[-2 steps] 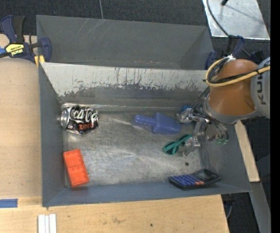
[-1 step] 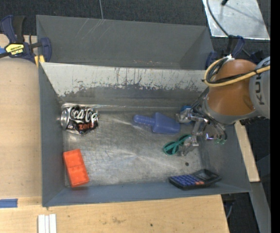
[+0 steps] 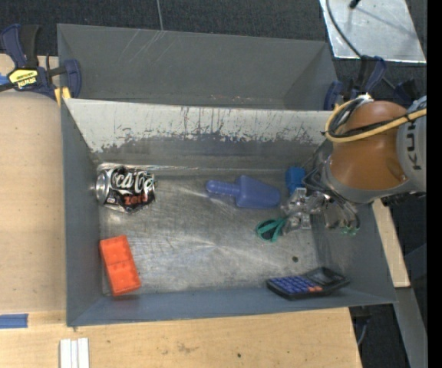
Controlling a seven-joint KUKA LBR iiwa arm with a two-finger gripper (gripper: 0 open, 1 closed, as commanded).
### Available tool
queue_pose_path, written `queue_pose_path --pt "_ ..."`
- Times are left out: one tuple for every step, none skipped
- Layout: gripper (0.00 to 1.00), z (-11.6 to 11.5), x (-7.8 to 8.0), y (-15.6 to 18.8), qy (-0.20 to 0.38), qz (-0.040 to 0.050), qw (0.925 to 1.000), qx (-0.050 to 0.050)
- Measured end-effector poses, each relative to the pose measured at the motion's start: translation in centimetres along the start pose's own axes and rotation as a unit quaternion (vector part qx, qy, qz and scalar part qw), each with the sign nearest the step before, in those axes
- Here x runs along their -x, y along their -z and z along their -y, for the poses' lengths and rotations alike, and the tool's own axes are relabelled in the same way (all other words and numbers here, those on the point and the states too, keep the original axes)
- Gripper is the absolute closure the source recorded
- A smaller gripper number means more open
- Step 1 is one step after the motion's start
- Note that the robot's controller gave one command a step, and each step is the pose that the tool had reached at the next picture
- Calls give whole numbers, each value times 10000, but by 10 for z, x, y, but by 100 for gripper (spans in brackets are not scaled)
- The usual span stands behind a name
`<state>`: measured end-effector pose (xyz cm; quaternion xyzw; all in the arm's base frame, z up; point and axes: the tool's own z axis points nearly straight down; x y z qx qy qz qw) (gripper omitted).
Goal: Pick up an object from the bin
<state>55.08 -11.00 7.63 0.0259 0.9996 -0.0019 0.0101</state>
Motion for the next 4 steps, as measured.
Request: queue_pose_path --pt "100 0 0 0 2 0 10000 -1" --pt "100 0 0 2 4 -13 10000 2" --pt "100 0 0 6 5 -55 10000 9" --pt "100 0 0 12 6 -74 10000 12"
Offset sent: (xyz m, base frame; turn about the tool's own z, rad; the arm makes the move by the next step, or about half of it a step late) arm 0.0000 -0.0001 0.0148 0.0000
